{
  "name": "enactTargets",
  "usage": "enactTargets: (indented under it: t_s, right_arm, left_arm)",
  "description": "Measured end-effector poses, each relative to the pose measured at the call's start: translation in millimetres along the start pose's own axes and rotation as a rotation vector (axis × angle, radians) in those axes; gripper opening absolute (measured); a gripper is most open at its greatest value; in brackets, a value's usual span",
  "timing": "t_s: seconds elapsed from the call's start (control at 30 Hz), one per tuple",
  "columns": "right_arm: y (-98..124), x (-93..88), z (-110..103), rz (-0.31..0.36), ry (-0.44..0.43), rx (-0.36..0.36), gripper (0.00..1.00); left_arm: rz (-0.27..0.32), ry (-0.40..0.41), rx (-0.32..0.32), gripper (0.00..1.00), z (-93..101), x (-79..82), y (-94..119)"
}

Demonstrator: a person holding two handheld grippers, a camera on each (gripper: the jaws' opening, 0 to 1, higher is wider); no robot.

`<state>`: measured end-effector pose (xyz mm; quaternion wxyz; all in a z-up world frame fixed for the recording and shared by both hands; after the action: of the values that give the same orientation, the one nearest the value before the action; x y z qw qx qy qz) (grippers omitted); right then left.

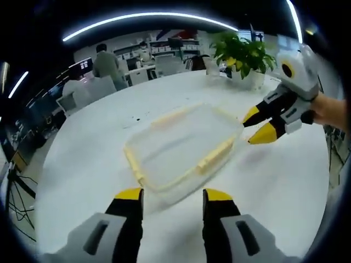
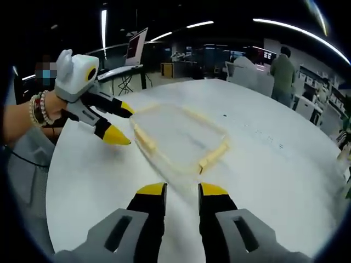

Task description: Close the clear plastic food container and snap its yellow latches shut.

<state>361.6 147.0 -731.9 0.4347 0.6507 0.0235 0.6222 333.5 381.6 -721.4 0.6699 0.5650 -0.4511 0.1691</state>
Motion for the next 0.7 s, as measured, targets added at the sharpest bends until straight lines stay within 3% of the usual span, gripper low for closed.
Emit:
enactTargets:
  t_s: [0.1,0.23,0.33,0.43,0.5,0.57,0.63,0.7]
  right_arm:
    - [7.9,5.1,-5.9,0.016,-0.025,-0.015,0.39]
    - [18.9,13.1,-17.2,0.025,-0.054,0.003,0.47]
    - [27.5,17.6,-25.6,0.039,-0.054,-0.005,0.61]
    - [37.3,21.7,-36.5,0.048,-0.049,-0.014,0.71]
    - [38.7,22.0,-44.0,0.039,-0.057,-0.017,0.73]
    - [39.8,23.0,-50.9,0.03,-0.073,-0.022,0.77]
    - [43.5,27.3,-57.1,0.05,-0.098,-0.028,0.84]
    - [50.0,33.9,-65.0,0.078,-0.111,-0.027,0.84]
  left_arm:
    - [0.019,-0.026,-0.013,0.54,8.6,2.1,7.4]
    - [0.047,-0.025,-0.006,0.84,13.2,6.1,20.5]
    - [0.057,0.018,-0.017,0.95,14.0,7.7,32.5]
    - [0.055,0.055,-0.056,0.98,13.3,6.2,52.5]
    - [0.014,0.101,-0.087,0.91,13.7,3.2,64.3]
    - [0.029,0.177,-0.11,0.89,12.1,2.6,78.1]
    - [0.05,0.21,-0.139,0.96,10.1,2.2,92.3]
    - [0.063,0.2,-0.137,0.99,6.2,0.3,109.4]
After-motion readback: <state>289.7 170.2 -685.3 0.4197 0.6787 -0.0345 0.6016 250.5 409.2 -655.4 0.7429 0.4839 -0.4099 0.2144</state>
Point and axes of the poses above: the point that each gripper's makers call its tool centre point, and the gripper's own axes: y roughly backward along the fingers, z roughly to its right, x roughly out of its top, the point moved 10 cm from there along y, roughly backward along the fingers, and after that the axes turned 9 degrees about y, right-handed, at the moved point
